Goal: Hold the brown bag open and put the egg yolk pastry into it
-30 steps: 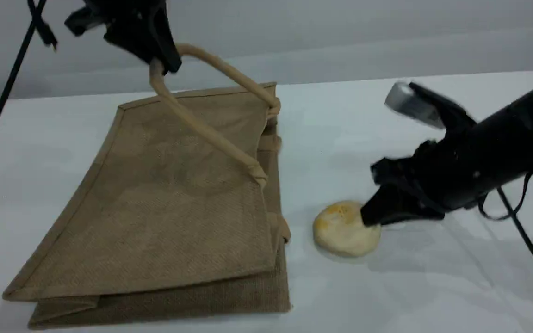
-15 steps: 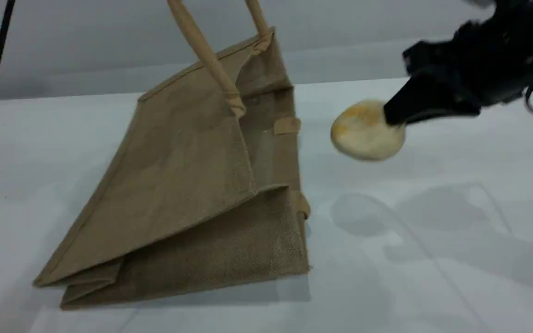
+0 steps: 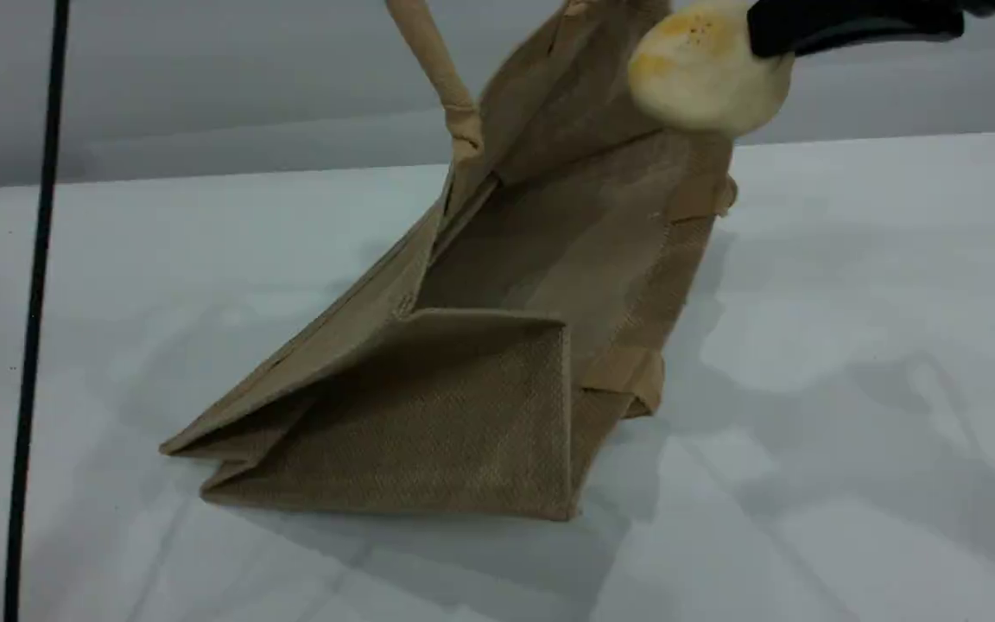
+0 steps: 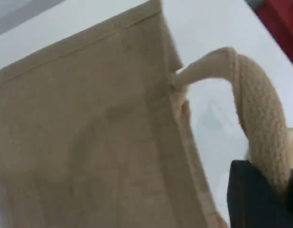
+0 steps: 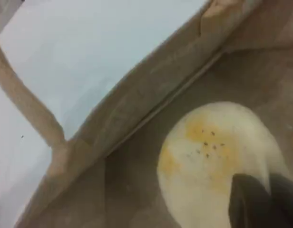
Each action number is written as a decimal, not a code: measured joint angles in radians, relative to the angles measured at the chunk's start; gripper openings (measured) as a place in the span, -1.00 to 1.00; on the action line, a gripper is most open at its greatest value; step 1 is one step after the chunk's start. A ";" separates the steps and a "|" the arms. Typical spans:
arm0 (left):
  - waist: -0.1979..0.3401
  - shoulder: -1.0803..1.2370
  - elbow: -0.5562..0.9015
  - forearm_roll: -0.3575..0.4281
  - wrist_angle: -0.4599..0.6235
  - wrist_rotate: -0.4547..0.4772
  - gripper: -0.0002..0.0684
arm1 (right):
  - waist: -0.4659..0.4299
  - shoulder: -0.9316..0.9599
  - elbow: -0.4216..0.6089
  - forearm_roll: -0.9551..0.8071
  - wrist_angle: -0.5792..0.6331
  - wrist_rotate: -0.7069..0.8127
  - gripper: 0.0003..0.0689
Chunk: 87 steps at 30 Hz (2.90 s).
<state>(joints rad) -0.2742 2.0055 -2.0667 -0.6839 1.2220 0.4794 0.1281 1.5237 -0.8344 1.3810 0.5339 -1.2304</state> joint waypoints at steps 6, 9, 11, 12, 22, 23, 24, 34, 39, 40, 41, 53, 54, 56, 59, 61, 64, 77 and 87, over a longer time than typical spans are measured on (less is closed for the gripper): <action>-0.028 -0.051 0.004 0.000 0.000 -0.003 -0.76 | 0.000 0.000 0.000 -0.001 0.032 0.000 -0.96; -0.028 -0.090 0.038 0.000 0.000 -0.003 -0.76 | 0.000 0.000 0.000 -0.001 0.023 0.000 -0.96; -0.028 -0.114 0.075 0.006 -0.001 0.000 -0.76 | 0.000 0.000 0.000 0.002 0.023 0.000 -0.96; -0.028 -0.125 0.099 0.014 -0.003 0.004 -0.76 | 0.000 0.000 0.000 0.002 0.023 0.000 -0.96; -0.028 -0.189 0.181 0.027 -0.001 0.012 -0.76 | 0.002 0.003 0.000 0.035 0.052 0.000 -0.96; -0.028 -0.193 0.181 0.027 -0.001 0.012 -0.76 | 0.005 0.003 0.000 0.036 0.059 0.000 -0.96; -0.028 -0.195 0.181 0.029 -0.001 0.012 -0.76 | 0.012 0.003 0.000 0.036 0.058 0.000 -0.96; -0.028 -0.196 0.181 0.023 0.000 0.013 -0.76 | 0.166 0.068 0.000 0.047 -0.006 -0.001 -0.96; -0.028 -0.196 0.180 0.019 0.000 0.013 -0.76 | 0.235 0.135 -0.001 0.145 -0.061 -0.058 -0.96; -0.028 -0.196 0.180 0.018 0.000 0.013 -0.76 | 0.248 0.149 -0.001 0.170 -0.075 -0.083 -0.96; -0.028 -0.196 0.180 0.016 0.000 0.013 -0.76 | 0.259 0.165 -0.001 0.199 -0.088 -0.108 -0.96; -0.028 -0.196 0.179 0.003 0.000 0.013 -0.76 | 0.264 0.272 -0.013 0.363 -0.015 -0.340 -0.83; -0.028 -0.196 0.179 0.003 0.000 0.013 -0.76 | 0.264 0.271 -0.021 0.363 -0.015 -0.340 -0.78; -0.028 -0.196 0.179 0.003 0.000 0.013 -0.76 | 0.264 0.271 -0.036 0.364 -0.015 -0.340 -0.58; -0.028 -0.196 0.179 0.004 0.000 0.013 -0.76 | 0.262 0.263 -0.042 0.363 -0.014 -0.340 -0.20; -0.028 -0.196 0.179 0.008 0.000 0.013 -0.76 | 0.261 0.243 -0.041 0.363 -0.011 -0.339 0.04; -0.028 -0.192 0.179 0.010 -0.001 0.013 -0.76 | 0.260 0.191 -0.041 0.331 -0.008 -0.288 0.23; -0.050 -0.102 0.192 0.001 -0.005 0.040 -0.76 | 0.156 -0.254 -0.040 -0.266 0.028 0.222 0.28; -0.118 0.045 0.192 0.034 -0.015 0.044 -0.76 | 0.149 -0.594 -0.040 -0.664 0.141 0.621 0.28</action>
<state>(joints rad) -0.3921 2.0507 -1.8749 -0.6504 1.2075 0.5232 0.2775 0.9298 -0.8746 0.7173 0.6752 -0.6092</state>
